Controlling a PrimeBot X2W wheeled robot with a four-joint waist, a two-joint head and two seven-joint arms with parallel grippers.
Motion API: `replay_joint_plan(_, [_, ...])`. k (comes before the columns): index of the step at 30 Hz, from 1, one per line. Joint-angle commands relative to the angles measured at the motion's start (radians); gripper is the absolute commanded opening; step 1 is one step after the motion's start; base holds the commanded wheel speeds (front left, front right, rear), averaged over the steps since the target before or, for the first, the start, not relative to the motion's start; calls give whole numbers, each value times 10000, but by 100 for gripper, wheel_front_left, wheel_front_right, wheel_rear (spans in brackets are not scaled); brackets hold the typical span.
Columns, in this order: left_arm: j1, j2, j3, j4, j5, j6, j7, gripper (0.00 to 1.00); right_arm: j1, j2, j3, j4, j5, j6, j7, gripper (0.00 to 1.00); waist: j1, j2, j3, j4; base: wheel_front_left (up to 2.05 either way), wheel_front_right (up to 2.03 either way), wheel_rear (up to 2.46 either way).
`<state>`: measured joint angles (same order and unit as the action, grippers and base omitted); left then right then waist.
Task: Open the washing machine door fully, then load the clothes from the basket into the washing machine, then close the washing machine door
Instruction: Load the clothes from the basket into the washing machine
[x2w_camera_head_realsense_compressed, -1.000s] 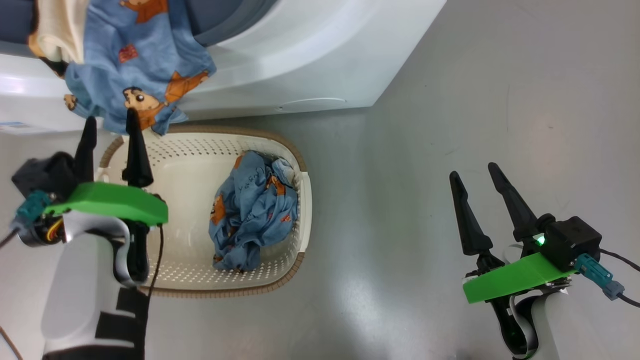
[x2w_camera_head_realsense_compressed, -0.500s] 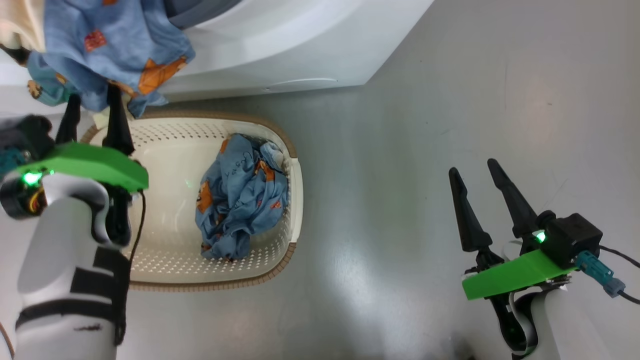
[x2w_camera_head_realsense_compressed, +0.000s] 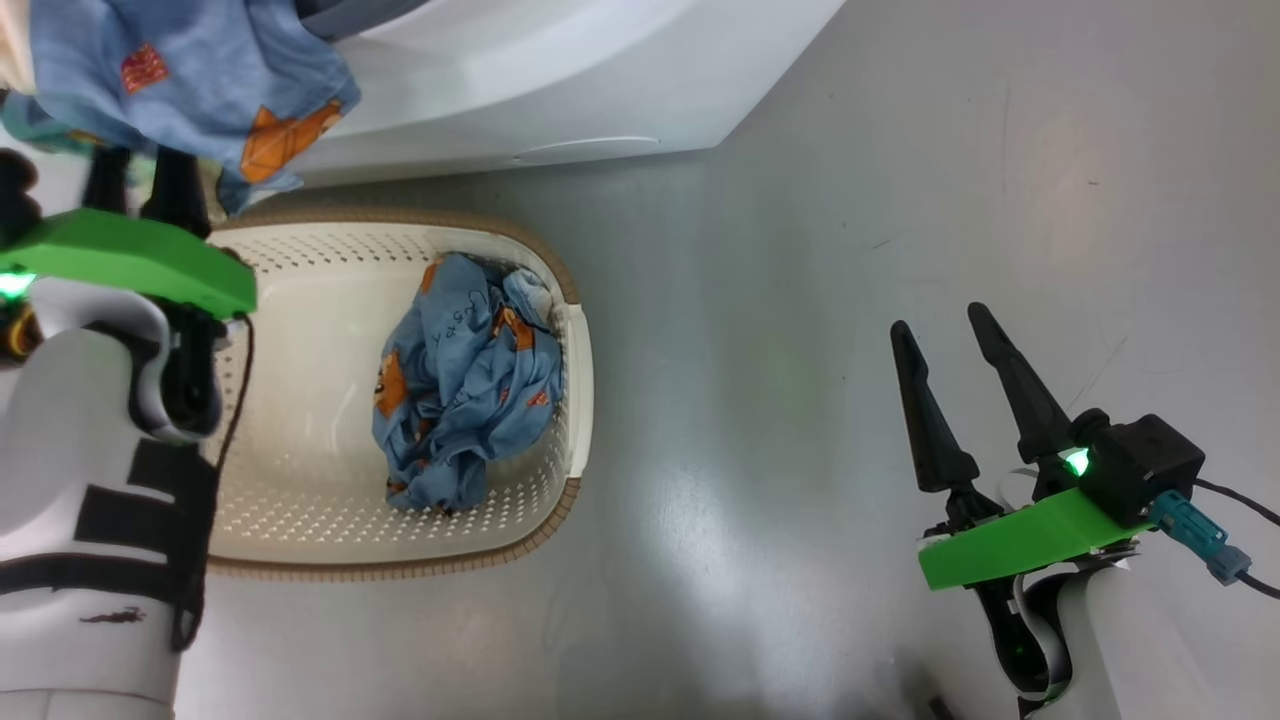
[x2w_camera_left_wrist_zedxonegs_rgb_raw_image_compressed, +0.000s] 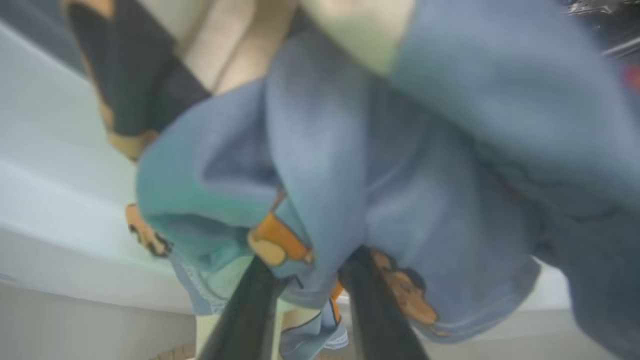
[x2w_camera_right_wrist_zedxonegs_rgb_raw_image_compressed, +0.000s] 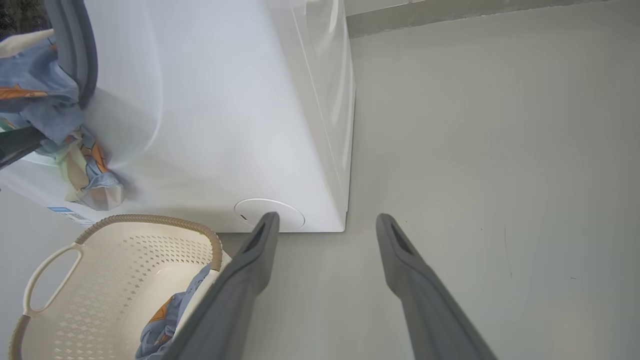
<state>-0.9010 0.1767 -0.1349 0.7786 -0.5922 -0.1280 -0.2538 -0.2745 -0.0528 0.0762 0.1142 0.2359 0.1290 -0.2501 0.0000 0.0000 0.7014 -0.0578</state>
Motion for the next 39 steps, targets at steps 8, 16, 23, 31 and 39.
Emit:
replay_joint_plan(8, [829, 575, -457, -1854, -513, -26, -80, 0, 45, 26, 112, -79, -15, 17, -117, 100, 0, 0, -390, 277, 0, 0, 0])
replay_joint_plan(16, [1456, 566, -752, -3353, -19, -26, -80, 0, 171, 26, 88, 86, -9, 17, -117, 100, 0, 0, -820, 517, 0, 0, 0])
replay_joint_plan(23, [954, 779, -1054, -3599, -131, -26, -80, 0, 172, 26, 189, 129, 19, 17, -117, 100, 0, 0, -937, 501, 0, 0, 0])
replay_joint_plan(31, [-820, 1238, -1338, -2481, -18, -26, -80, 0, 153, 26, 228, 84, 137, 17, -117, 100, 0, 0, -741, 194, 0, 0, 0])
replay_joint_plan(39, [-2598, 1366, -1724, -1146, 161, -27, -5, 0, 113, 26, 275, 59, 306, 17, -117, 100, 0, 0, -344, -109, 0, 0, 0])
